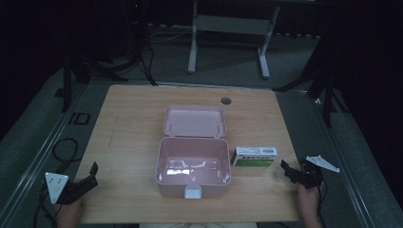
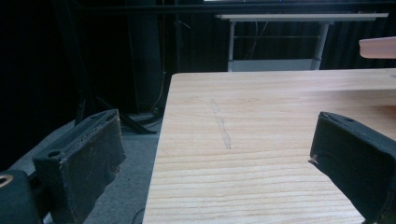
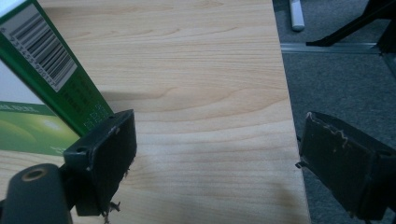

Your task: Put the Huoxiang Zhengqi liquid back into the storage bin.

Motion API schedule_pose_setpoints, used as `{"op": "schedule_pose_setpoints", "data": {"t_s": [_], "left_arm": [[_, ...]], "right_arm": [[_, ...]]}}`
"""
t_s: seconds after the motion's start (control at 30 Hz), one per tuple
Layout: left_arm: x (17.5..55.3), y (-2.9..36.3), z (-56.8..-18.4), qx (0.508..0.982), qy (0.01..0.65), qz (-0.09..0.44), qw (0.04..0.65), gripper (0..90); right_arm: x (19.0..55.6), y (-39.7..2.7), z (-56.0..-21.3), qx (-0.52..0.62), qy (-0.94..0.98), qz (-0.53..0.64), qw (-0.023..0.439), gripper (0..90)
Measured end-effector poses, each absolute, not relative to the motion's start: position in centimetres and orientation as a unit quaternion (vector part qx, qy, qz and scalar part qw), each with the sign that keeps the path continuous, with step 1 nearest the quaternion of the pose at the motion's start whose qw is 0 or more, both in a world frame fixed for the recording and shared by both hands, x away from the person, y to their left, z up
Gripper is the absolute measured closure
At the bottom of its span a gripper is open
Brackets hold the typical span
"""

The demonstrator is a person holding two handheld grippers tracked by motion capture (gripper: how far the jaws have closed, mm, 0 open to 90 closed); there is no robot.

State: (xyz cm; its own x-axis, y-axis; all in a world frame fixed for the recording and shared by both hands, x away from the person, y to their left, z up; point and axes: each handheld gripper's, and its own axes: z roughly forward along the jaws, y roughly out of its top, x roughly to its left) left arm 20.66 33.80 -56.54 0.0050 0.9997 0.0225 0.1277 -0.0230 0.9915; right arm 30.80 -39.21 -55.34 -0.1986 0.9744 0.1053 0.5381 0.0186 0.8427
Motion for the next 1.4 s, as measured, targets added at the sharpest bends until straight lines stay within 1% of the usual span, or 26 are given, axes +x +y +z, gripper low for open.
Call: {"op": "schedule_pose_setpoints", "data": {"t_s": [0.37,0.63,0.73,0.87,1.03,1.13,1.23,1.37,1.4], "left_arm": [[20.7,33.8,-56.5,0.539,0.525,0.472,0.46,2.9],[20.7,33.9,-56.5,0.538,0.526,0.465,0.466,3.0],[20.7,33.9,-56.5,0.538,0.527,0.465,0.466,3.0],[20.7,33.9,-56.5,0.538,0.528,0.464,0.466,3.0],[20.7,34.0,-56.5,0.538,0.529,0.461,0.468,3.0],[20.7,34.0,-56.5,0.538,0.529,0.46,0.468,3.0],[20.7,34.0,-56.5,0.539,0.529,0.459,0.468,3.0],[20.7,33.9,-56.5,0.539,0.529,0.458,0.469,3.0],[20.7,33.9,-56.5,0.539,0.53,0.458,0.468,3.0]], "right_arm": [[31.0,-38.7,-55.4,0.57,0.676,0.38,0.272,12.6],[31.4,-38.6,-55.1,0.562,0.716,0.346,0.228,12.3],[31.2,-38.3,-54.5,0.549,0.737,0.326,0.222,12.1],[31.3,-38.0,-53.7,0.53,0.766,0.301,0.202,11.7],[31.3,-37.5,-53.3,0.516,0.797,0.248,0.192,11.9],[30.9,-37.3,-53.1,0.515,0.8,0.238,0.198,12.3],[30.8,-37.3,-52.7,0.52,0.807,0.221,0.169,12.2],[30.7,-37.4,-52.4,0.517,0.816,0.21,0.152,12.2],[30.7,-37.3,-52.1,0.508,0.826,0.2,0.139,11.8]]}}
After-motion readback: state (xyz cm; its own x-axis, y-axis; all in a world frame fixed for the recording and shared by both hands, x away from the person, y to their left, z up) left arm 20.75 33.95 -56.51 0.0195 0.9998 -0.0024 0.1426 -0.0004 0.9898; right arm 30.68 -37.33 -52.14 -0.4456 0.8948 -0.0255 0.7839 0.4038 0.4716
